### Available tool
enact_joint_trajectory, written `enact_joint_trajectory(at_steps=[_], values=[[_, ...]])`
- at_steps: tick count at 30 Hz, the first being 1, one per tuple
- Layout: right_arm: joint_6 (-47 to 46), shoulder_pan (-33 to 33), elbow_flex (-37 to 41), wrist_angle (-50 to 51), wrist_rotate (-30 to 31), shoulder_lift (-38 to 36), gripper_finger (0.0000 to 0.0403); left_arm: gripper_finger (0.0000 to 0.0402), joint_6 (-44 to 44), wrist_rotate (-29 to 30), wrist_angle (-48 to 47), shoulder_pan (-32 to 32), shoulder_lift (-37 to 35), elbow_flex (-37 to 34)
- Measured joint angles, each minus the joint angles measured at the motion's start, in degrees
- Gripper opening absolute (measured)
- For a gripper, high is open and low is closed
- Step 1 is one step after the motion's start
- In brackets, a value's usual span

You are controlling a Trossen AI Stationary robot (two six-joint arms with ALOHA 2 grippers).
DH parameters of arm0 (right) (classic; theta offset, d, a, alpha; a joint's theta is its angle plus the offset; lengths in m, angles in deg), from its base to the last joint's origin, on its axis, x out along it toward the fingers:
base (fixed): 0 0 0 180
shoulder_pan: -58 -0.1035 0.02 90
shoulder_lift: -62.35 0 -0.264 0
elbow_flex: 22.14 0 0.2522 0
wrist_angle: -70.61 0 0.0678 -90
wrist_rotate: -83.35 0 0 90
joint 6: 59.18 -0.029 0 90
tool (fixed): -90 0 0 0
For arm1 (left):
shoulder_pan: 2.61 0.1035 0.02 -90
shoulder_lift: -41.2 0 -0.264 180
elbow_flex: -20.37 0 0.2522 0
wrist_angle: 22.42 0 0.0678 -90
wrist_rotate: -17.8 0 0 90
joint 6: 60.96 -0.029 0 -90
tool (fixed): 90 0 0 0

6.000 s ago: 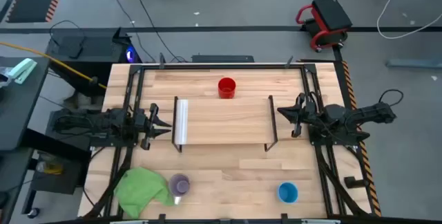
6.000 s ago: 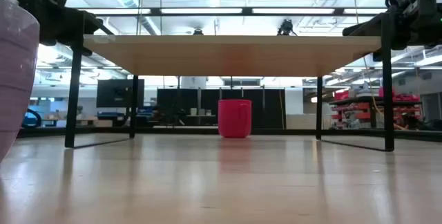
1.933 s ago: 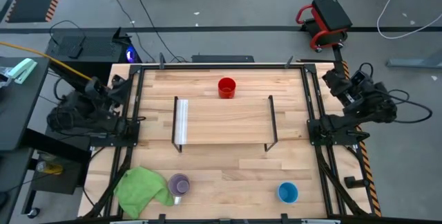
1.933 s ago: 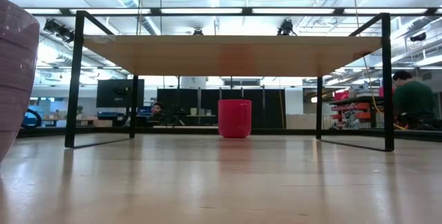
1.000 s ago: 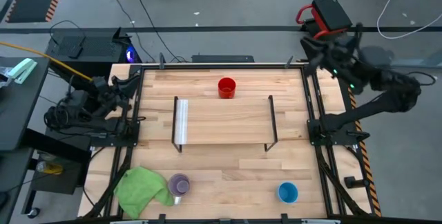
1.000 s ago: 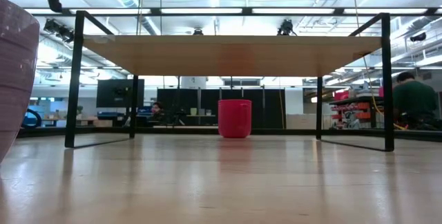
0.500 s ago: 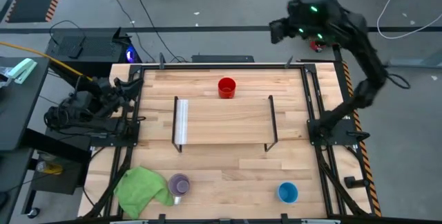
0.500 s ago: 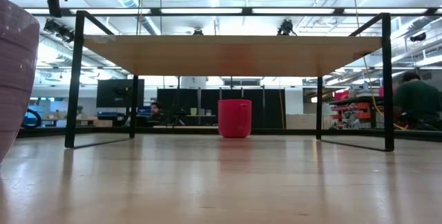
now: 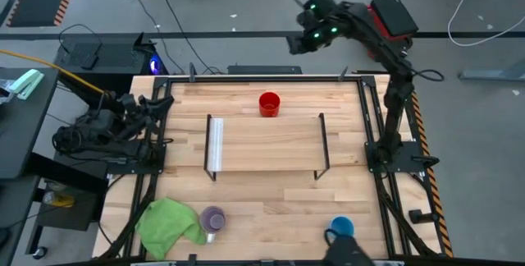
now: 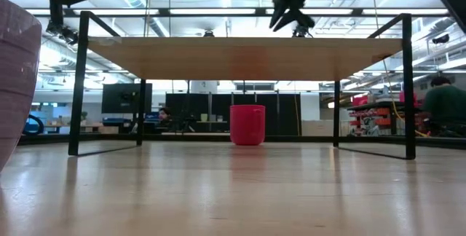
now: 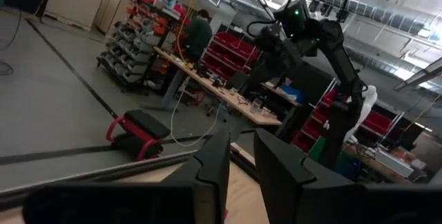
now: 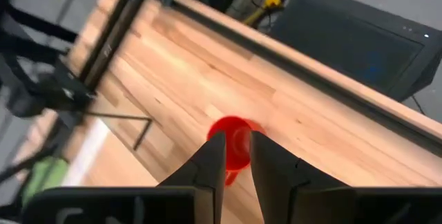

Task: Stack small to large cups/mugs on shelf
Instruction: Put the red mug on the shelf

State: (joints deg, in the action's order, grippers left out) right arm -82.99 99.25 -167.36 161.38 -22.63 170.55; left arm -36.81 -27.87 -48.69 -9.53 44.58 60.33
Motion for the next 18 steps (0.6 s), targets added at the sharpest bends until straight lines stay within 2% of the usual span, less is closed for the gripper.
enact_joint_trajectory(at_steps=[9, 15, 18], values=[[2.68, -5.19, 0.00, 2.68, 5.56, 4.57, 0.0073, 0.0069, 5.26, 0.00, -6.67, 0.00, 0.00, 0.00], [3.11, -8.94, 0.11, 5.06, 10.97, 8.93, 0.0081, 0.0072, 5.41, 0.00, -8.61, 0.00, 0.00, 0.00], [2.99, -10.55, 0.11, 5.01, 11.48, 11.65, 0.0082, 0.0072, 5.40, 0.00, -8.96, 0.00, 0.00, 0.00]])
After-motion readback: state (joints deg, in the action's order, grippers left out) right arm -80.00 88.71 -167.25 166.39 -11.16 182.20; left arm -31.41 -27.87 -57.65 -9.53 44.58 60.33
